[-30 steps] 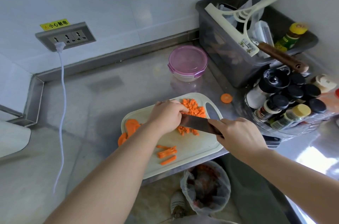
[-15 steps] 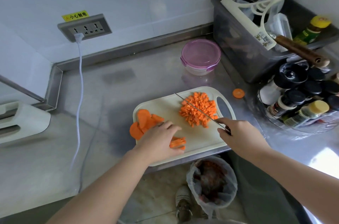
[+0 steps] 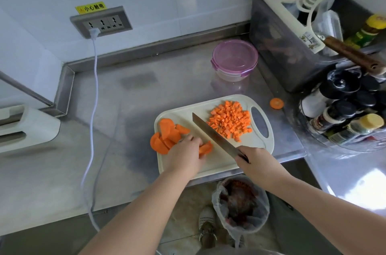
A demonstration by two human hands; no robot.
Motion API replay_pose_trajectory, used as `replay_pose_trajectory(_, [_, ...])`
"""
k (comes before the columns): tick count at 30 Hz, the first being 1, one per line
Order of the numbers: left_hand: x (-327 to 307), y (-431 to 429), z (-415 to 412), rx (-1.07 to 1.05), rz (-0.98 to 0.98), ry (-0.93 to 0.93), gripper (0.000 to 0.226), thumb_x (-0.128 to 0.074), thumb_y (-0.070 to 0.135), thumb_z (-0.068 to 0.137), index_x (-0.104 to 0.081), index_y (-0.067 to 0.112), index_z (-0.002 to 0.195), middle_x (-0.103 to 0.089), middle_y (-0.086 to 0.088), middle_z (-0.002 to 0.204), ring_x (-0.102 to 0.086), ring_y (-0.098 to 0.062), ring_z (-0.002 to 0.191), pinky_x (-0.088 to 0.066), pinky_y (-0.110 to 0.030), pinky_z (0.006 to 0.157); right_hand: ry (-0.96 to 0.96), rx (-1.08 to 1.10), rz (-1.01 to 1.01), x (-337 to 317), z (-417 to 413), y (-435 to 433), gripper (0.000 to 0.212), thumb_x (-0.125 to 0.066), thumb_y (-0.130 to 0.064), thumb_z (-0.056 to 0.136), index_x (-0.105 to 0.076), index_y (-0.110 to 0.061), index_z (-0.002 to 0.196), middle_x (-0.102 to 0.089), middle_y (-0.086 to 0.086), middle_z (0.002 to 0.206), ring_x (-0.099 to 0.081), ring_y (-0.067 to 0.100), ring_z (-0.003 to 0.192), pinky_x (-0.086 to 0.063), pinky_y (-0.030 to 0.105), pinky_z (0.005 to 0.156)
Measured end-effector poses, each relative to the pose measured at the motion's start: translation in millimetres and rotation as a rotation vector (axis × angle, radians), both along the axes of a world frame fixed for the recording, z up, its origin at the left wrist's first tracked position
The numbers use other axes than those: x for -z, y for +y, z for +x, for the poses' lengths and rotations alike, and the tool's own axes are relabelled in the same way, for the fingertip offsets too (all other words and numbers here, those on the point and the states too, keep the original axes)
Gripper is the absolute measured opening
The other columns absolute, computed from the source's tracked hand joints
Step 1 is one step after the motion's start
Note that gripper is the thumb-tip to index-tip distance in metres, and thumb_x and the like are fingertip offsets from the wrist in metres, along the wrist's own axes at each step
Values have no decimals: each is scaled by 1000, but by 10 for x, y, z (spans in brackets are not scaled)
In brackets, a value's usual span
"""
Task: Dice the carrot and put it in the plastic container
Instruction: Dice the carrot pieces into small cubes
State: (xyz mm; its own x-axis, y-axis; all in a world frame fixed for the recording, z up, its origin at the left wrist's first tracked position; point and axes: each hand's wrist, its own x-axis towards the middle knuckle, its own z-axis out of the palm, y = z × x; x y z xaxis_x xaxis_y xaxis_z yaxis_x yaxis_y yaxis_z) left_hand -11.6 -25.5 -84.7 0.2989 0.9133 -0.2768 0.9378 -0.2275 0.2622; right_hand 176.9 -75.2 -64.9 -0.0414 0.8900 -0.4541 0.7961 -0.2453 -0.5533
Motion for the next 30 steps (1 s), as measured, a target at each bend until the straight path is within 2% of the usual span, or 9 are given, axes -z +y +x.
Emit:
replay_pose_trajectory(3, [16,19,62,-100,20,-44,25,-56,33,91,-56,22,113,-52,4,114,-55,-19,102,-40,-29,62,-22,2,3,44,-78,11,39,-41,-21,98,-31,-33,63,-43,-7,62,-40,13,57,-34,27,54])
replay_pose_trajectory(6, [23,7,61,-194,-2,-118,35,-61,36,89,-55,22,120,-51,4,118,-57,-19,100,-40,-29,61,-21,11,6,73,-117,15,26,-41,-22,99,-41,-30,74,-51,-5,69,-48,15,62,-39,30,56])
replay_pose_trajectory(9, [34,-38,8,-250,-45,-170,46,-65,33,87,-52,20,129,-47,3,128,-58,-18,106,-44,-28,70,-23,17,9,78,-128,-9,12,-41,-24,99,-49,-26,91,-59,-2,78,-57,18,71,-45,31,61])
replay_pose_trajectory(13, [59,-92,-63,-313,-71,-273,37,-67,23,86,-56,18,121,-47,1,126,-61,-17,98,-49,-31,85,-41,19,12,70,-134,-47,21,-42,-25,99,-58,-23,113,-63,-1,82,-60,18,73,-50,31,63])
replay_pose_trajectory(15, [70,-105,-76,-360,-64,-321,29,-67,20,87,-59,17,114,-52,1,120,-61,-14,94,-49,-28,83,-46,25,10,69,-139,-49,22,-42,-24,98,-58,-23,115,-63,-2,82,-61,18,73,-52,33,64])
replay_pose_trajectory(18, [74,-90,-67,-413,-39,-384,22,-65,14,89,-62,14,110,-62,1,109,-60,-13,96,-46,-21,82,-49,26,13,72,-147,-48,25,-42,-24,98,-58,-23,118,-64,-1,86,-61,18,75,-55,33,67])
replay_pose_trajectory(22, [60,-47,-38,-390,-14,-419,16,-60,9,92,-67,12,106,-68,3,102,-61,-11,96,-42,-17,79,-51,28,12,80,-150,-45,26,-43,-25,99,-57,-22,120,-64,-1,89,-61,16,76,-56,32,69])
replay_pose_trajectory(27, [73,-5,-46,-376,4,-419,17,-57,10,93,-68,14,105,-69,2,104,-62,-12,95,-47,-22,81,-53,28,7,79,-154,-32,27,-43,-26,99,-56,-21,123,-64,-2,92,-61,16,78,-56,32,71])
replay_pose_trajectory(30, [66,-9,-34,-321,12,-369,23,-63,23,91,-66,17,112,-63,4,113,-61,-13,99,-48,-24,79,-56,29,1,75,-156,-31,28,-43,-26,99,-56,-22,123,-64,-1,94,-62,17,79,-56,33,73])
